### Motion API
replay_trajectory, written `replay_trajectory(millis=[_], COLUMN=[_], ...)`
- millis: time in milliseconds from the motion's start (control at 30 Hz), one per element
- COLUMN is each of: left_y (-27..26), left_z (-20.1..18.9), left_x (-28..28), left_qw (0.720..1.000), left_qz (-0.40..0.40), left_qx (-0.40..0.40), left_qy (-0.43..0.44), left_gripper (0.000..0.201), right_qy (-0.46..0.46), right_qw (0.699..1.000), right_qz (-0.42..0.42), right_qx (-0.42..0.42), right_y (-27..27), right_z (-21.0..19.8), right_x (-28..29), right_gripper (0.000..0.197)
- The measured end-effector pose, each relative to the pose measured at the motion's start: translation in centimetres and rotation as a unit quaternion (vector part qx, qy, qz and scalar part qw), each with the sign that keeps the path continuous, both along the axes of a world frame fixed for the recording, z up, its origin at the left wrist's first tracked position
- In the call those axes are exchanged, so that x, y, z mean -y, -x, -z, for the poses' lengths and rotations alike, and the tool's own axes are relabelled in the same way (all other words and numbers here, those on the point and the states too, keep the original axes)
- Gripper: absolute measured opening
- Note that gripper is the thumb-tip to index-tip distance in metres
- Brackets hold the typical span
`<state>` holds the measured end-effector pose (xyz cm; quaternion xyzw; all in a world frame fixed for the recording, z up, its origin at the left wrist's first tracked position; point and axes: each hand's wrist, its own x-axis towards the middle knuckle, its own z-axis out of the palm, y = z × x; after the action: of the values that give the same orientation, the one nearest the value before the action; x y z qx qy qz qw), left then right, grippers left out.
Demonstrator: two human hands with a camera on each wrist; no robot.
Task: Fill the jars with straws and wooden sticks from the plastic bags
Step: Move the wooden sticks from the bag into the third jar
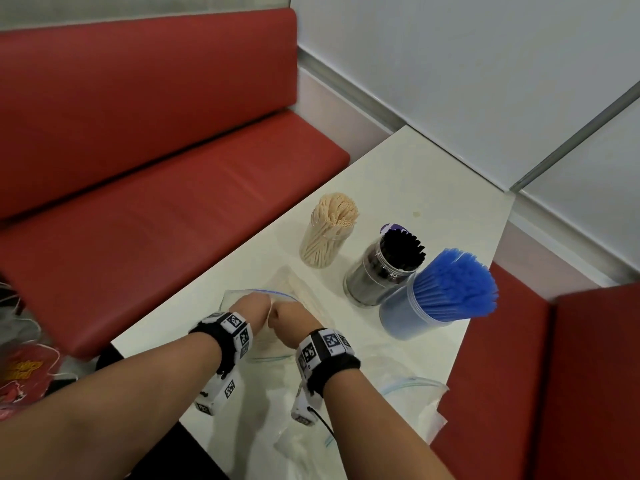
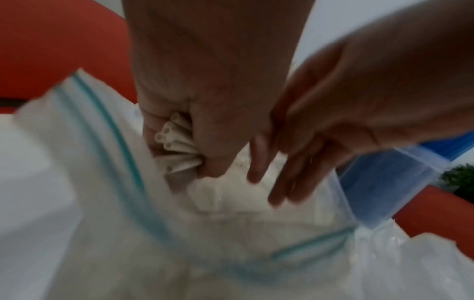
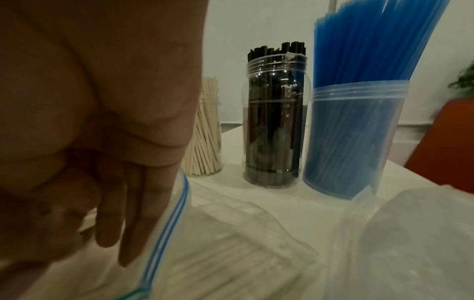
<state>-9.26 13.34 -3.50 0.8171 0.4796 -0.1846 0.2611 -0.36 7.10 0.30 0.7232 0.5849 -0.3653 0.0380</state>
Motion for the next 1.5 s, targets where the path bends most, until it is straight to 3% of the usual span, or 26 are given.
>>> replay_trajectory(millis=[167,400,433,500,533,600,667,733,833,900,933,1000,1033,1067,1133,1200,1267,1367,1400,1500], left_y=[-0.4,-0.9,-0.8,-0.9,-0.8,-1.5,-2.6,-3.7,-4.6,-4.5,-4.3,-4.1,-4.0,-4.0,-3.7,-3.2,-3.0,-3.8,-4.1,-3.9], left_z=[-2.9,-8.7,-9.9,-12.3,-13.8,-16.7,-18.6,-19.3,-19.6,-19.5,-19.5,-19.2,-19.0,-18.4,-16.6,-14.6,-13.2,-12.0,-11.8,-11.0], left_x=[0.6,0.0,0.0,0.0,0.0,-0.4,-0.9,-1.1,-0.1,0.3,0.4,0.1,0.0,-0.2,-0.1,0.8,1.8,2.2,2.1,2.0], left_qw=[0.996,0.983,0.981,0.977,0.974,0.973,0.971,0.957,0.932,0.925,0.904,0.801,0.753,0.723,0.724,0.730,0.661,0.540,0.526,0.529], left_qz=[0.060,0.137,0.150,0.180,0.195,0.198,0.184,0.163,0.170,0.119,0.065,-0.062,-0.134,-0.200,-0.271,-0.250,-0.237,-0.296,-0.305,-0.294], left_qx=[-0.060,-0.118,-0.117,-0.099,-0.076,-0.030,0.058,0.169,0.231,0.328,0.417,0.588,0.628,0.632,0.556,0.440,0.404,0.432,0.428,0.399], left_qy=[-0.024,-0.032,-0.025,-0.056,-0.083,-0.118,-0.139,-0.172,-0.220,-0.150,-0.062,0.095,0.146,0.192,0.304,0.459,0.586,0.659,0.669,0.689], left_gripper=[0.034,0.035,0.035,0.022,0.011,0.029,0.038,0.048,0.061,0.063,0.062,0.060,0.059,0.056,0.048,0.040,0.034,0.029,0.028,0.021], right_qy=[0.058,-0.146,-0.168,-0.204,-0.204,-0.202,-0.221,-0.248,-0.293,-0.296,-0.285,-0.272,-0.279,-0.291,-0.314,-0.334,-0.338,-0.341,-0.343,-0.330], right_qw=[0.997,0.978,0.977,0.962,0.952,0.917,0.877,0.845,0.839,0.842,0.835,0.818,0.801,0.779,0.739,0.715,0.698,0.694,0.703,0.754], right_qz=[0.031,0.131,0.126,0.167,0.193,0.267,0.325,0.361,0.339,0.324,0.335,0.355,0.361,0.361,0.353,0.335,0.323,0.316,0.316,0.311], right_qx=[0.034,0.065,0.040,-0.066,-0.120,-0.215,-0.277,-0.309,-0.309,-0.313,-0.329,-0.363,-0.388,-0.423,-0.480,-0.515,-0.542,-0.549,-0.537,-0.476], right_y=[0.8,1.8,1.8,1.5,1.1,0.4,0.1,-0.1,-0.8,-1.3,-1.7,-2.8,-3.4,-4.0,-5.0,-5.5,-5.4,-4.9,-4.9,-5.4], right_z=[1.4,1.1,0.9,0.3,0.0,-0.2,-1.1,-2.4,-4.3,-5.5,-5.9,-7.1,-8.0,-9.0,-11.2,-12.8,-13.6,-13.5,-13.3,-12.1], right_x=[0.9,1.5,1.3,1.1,1.0,0.8,0.6,0.4,0.0,0.3,0.5,1.0,1.2,1.3,1.4,1.3,1.2,1.7,2.0,2.7], right_gripper=[0.051,0.060,0.057,0.013,0.021,0.041,0.032,0.036,0.017,0.011,0.018,0.031,0.031,0.030,0.036,0.049,0.054,0.050,0.049,0.048])
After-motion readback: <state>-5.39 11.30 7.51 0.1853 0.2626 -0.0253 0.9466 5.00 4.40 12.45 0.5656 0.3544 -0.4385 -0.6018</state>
